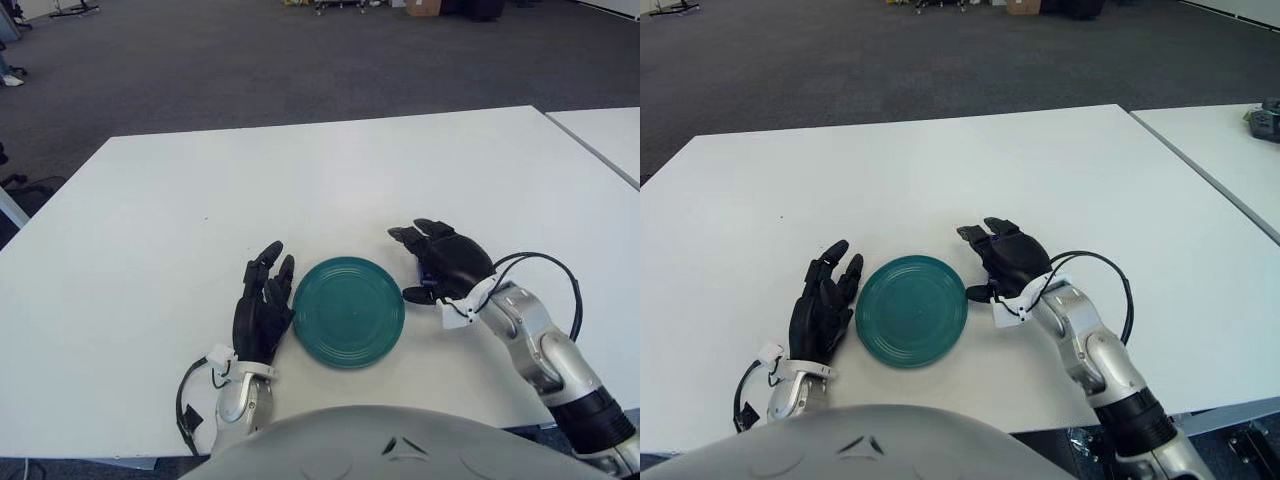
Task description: Put the gum into the plate.
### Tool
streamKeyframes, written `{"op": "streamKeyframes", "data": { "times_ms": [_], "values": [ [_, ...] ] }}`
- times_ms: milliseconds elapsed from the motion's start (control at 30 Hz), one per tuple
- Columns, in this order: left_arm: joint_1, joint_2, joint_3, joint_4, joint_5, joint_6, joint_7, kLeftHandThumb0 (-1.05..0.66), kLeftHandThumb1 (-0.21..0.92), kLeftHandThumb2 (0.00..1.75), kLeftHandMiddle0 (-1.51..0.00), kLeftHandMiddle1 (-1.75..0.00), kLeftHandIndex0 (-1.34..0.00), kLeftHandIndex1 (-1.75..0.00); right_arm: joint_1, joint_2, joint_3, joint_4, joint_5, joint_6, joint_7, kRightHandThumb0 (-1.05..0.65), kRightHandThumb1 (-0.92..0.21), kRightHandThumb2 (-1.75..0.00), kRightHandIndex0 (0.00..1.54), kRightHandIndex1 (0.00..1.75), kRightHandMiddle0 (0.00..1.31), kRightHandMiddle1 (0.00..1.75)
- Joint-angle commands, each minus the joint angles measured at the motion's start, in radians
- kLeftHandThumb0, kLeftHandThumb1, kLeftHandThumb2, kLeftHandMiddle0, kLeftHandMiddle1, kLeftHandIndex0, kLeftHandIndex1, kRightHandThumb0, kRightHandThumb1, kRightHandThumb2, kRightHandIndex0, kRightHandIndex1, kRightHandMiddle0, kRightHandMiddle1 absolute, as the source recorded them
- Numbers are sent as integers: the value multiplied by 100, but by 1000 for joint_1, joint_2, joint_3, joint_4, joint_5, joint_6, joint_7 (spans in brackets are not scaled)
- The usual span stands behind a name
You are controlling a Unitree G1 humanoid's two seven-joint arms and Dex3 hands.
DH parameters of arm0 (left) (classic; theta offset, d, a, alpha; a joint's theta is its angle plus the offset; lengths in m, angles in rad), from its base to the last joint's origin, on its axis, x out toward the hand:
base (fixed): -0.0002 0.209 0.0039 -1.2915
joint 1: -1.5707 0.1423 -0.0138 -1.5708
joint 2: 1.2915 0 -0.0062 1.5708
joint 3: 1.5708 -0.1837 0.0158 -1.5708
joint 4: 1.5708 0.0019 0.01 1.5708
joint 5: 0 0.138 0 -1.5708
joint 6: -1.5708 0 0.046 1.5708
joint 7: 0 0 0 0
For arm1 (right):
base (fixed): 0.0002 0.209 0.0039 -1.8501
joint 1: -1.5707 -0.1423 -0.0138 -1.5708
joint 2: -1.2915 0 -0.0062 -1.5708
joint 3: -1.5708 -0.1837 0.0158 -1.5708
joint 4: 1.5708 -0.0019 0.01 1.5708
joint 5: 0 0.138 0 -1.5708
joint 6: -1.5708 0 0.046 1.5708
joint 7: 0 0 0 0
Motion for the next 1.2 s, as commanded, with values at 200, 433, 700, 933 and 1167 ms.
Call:
{"op": "streamKeyframes", "data": {
  "times_ms": [200,433,700,933,1167],
  "values": [
    [5,-3,15,17,0,42,-12,-96,92,89,-38,-1,0,-84,9,47,23,-15,-63,110,23,-105,-92,-76,8,0,0,25],
    [-2,4,23,21,-11,55,-31,-97,92,89,-38,-1,0,-87,20,46,24,-14,-59,152,48,-105,-92,-75,7,0,0,24],
    [-12,-3,36,29,-20,57,-53,-97,92,87,-38,-1,-1,-88,11,38,20,8,-53,177,46,-105,-92,-75,9,1,0,27],
    [-17,-6,39,35,5,48,-44,-98,92,89,-39,-2,0,-88,-5,27,14,28,-43,179,41,-105,-92,-73,8,0,0,28],
    [-19,-9,39,34,6,47,-44,-98,92,89,-39,-1,0,-88,-17,22,9,49,-24,174,38,-105,-92,-73,7,0,0,27]
  ]
}}
